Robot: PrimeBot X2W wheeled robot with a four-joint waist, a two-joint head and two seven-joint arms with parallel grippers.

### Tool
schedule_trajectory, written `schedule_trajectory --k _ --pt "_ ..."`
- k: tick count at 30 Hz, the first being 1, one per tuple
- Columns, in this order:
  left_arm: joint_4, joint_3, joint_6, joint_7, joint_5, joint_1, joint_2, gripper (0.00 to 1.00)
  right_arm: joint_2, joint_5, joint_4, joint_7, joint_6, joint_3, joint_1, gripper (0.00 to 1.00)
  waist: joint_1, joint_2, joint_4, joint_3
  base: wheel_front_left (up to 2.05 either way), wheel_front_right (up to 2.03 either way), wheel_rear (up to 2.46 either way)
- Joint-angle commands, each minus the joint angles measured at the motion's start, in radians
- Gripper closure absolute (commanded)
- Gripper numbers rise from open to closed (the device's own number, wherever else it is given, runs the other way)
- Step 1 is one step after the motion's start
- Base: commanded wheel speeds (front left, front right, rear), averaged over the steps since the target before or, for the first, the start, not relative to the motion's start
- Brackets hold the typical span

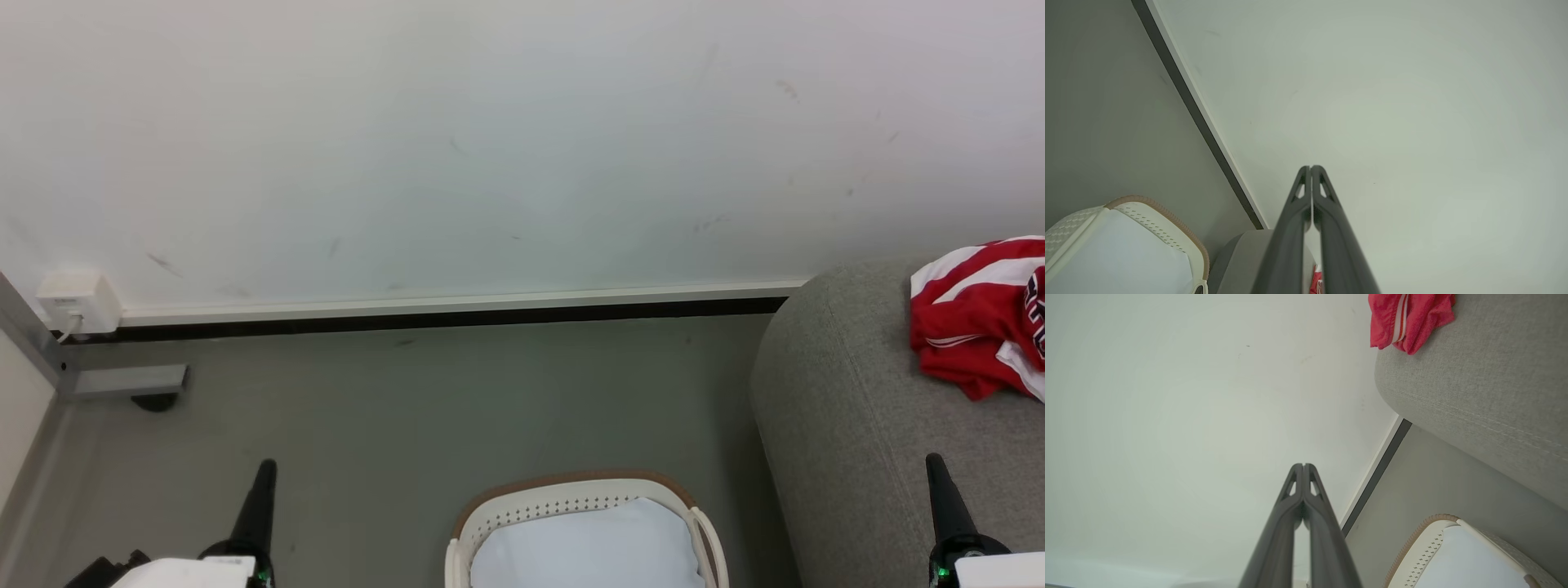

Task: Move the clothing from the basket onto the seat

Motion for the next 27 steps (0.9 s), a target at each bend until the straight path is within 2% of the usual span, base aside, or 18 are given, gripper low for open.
schedule_trajectory --k 1,27 --pt "-0.007 0.007 -0.008 0.01 -0.024 -0.019 0.002 1.0 -0.01 0.028 -0.008 0.008 -0.002 -0.005 -0.018 1.0 0.0 -0.0001 0.0 0.001 0.0 0.0 0.0" --pt "-0.011 0.037 -0.017 0.058 -0.201 -0.041 -0.002 1.0 -0.011 0.224 -0.014 0.058 -0.002 -0.011 -0.044 1.0 0.0 -0.0001 0.005 0.018 0.0 0.0 0.0"
